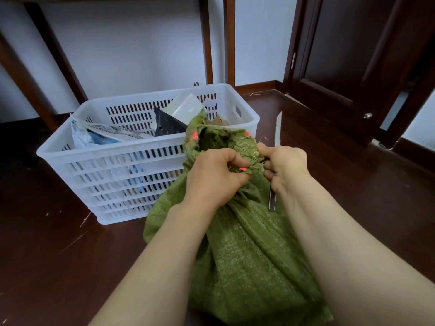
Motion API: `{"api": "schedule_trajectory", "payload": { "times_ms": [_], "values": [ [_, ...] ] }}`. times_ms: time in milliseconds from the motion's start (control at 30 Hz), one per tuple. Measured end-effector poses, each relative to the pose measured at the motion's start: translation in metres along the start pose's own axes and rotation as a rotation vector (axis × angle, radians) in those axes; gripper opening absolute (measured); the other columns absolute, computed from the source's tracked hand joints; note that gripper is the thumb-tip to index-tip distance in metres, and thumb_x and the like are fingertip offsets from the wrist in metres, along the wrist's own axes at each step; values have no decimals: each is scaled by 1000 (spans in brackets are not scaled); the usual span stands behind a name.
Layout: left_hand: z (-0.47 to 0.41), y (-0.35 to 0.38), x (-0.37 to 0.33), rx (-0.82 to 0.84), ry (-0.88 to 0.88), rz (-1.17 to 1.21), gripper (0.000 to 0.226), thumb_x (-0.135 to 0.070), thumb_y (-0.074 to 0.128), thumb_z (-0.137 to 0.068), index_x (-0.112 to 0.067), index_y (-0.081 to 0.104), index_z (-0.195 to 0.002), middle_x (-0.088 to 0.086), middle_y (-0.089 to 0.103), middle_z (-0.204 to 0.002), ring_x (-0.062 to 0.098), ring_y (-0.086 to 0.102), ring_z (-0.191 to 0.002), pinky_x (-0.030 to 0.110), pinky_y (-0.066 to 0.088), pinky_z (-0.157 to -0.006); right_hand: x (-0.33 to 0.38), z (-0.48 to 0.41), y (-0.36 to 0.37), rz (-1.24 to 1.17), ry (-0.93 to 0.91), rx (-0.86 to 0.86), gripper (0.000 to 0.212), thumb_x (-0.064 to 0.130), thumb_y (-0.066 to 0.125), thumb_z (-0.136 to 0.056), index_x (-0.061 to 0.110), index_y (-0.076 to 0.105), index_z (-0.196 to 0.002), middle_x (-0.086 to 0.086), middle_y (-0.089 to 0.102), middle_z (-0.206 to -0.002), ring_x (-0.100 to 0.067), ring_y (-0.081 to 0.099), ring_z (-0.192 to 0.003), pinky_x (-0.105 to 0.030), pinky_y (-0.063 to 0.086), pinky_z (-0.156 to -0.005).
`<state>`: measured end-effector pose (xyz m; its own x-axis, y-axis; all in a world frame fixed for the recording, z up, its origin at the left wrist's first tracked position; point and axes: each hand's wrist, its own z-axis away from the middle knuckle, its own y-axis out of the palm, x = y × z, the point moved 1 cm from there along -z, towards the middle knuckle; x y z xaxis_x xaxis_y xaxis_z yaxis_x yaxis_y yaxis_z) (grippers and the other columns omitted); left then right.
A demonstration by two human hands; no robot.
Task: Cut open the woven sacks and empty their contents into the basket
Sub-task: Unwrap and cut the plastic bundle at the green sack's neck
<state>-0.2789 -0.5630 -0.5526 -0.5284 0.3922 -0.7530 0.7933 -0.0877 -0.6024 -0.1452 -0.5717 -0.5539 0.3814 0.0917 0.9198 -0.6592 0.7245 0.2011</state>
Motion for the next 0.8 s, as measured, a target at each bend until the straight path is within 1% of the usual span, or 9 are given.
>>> {"api": "schedule_trajectory", "payload": {
  "times_ms": [100, 200, 267, 333, 400, 467, 567, 667, 800],
  "values": [
    [1, 1, -3, 67, 12, 24, 23, -26, 85, -68, -37, 65, -64, -13, 66, -72, 8, 61, -72, 31, 53, -74, -8, -5, 0, -64, -36, -28, 33, 4, 70, -82, 14, 48, -60, 3, 43, -43, -8, 30, -35, -17, 23, -33],
    [6, -15, -8, 150, -95, 121, 14, -33, 75, -77, -22, 75, -69, -6, 71, -68, 9, 66, -69, 27, 53, -65, -10, -7, -5, 92, -229, 186, 30, 11, 69, -86, 14, 55, -59, 11, 41, -37, -1, 32, -31, -16, 26, -33],
    [5, -31, -9, -40, -170, 238, 18, -30, 67, -83, -17, 75, -73, -3, 73, -71, 17, 70, -75, 32, 57, -67, -4, -6, -11, 214, -256, 354, 27, 11, 68, -86, 11, 58, -61, 9, 39, -37, -2, 26, -29, -15, 21, -31],
    [0, -49, -10, -342, -139, 10, 12, -27, 66, -82, -24, 72, -92, -7, 71, -91, 17, 65, -96, 33, 52, -76, 4, -5, -17, 274, -221, 430, 26, 10, 69, -84, 9, 58, -61, 6, 39, -38, -5, 21, -31, -14, 15, -33],
    [-5, -58, -3, -399, -217, -285, 58, -34, 72, -77, -25, 51, -131, -1, 51, -128, 21, 43, -125, 36, 41, -86, 9, -5, -23, 282, -166, 470, 23, 7, 69, -82, 6, 58, -62, 4, 37, -39, -5, 19, -30, -13, 14, -34],
    [-9, -58, 11, -239, -430, -276, 90, -36, 75, -74, -19, 25, -147, 10, 30, -144, 29, 29, -133, 43, 37, -98, 12, -4, -28, 303, -109, 502, 20, 3, 68, -80, 3, 54, -66, 3, 35, -39, -6, 19, -28, -11, 14, -34],
    [-6, -45, 28, -144, -574, 199, 82, -21, 68, -81, -16, 21, -149, 11, 42, -139, 30, 51, -115, 44, 46, -95, 20, 0, -31, 590, -110, 466, 15, 4, 68, -73, -1, 57, -64, -2, 38, -42, -10, 23, -31, -14, 17, -37],
    [-2, -30, 26, -122, -399, 189, 60, -8, 61, -83, -19, 37, -138, -5, 56, -102, 12, 55, -84, 35, 49, -81, 31, 11, -19, 1208, -384, 234, 11, 20, 71, -71, 9, 67, -72, -2, 53, -58, -19, 48, -51, -25, 36, -52],
    [-4, -25, 11, -98, -282, 254, 43, -15, 68, -76, -27, 49, -112, -7, 59, -92, 15, 59, -86, 35, 50, -77, 34, 29, 11, 911, -564, 291, 15, 29, 69, -67, 19, 63, -58, 6, 53, -53, -19, 54, -59, -30, 44, -57]
  ]
}}
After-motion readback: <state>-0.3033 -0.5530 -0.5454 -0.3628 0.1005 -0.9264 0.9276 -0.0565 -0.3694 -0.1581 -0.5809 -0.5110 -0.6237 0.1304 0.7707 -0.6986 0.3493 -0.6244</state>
